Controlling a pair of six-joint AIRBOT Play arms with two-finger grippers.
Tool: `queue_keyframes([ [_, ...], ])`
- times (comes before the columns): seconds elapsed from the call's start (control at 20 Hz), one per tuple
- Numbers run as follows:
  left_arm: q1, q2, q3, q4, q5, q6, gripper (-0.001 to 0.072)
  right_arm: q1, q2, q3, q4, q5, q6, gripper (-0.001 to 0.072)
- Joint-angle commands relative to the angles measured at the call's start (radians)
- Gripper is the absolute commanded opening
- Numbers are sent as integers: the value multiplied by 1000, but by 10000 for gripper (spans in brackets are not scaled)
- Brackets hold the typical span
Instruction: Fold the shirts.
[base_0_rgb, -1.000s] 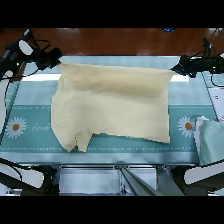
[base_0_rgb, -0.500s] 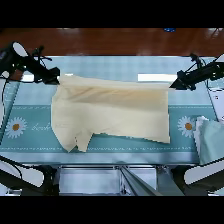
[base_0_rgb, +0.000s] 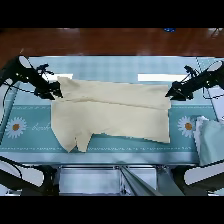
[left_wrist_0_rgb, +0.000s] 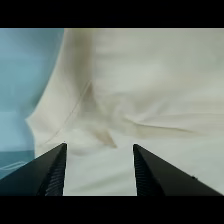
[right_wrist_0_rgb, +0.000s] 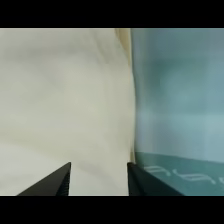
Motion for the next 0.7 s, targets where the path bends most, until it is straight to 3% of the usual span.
queue_keyframes([
  [0.0,76,65,24,18,-67,-22,502,-64,127,-6,-40,9,14,414],
  [0.15,161,177,-45,18,-72,-21,502,-138,291,-73,-74,-21,13,414],
  [0.3,267,314,-257,-10,-50,6,502,-187,489,-312,-50,-146,-5,414],
  [0.5,421,525,-678,-253,61,107,502,-194,729,-682,212,-263,-151,414],
  [0.65,483,621,-885,-271,104,156,502,-194,827,-853,388,-274,-236,414],
])
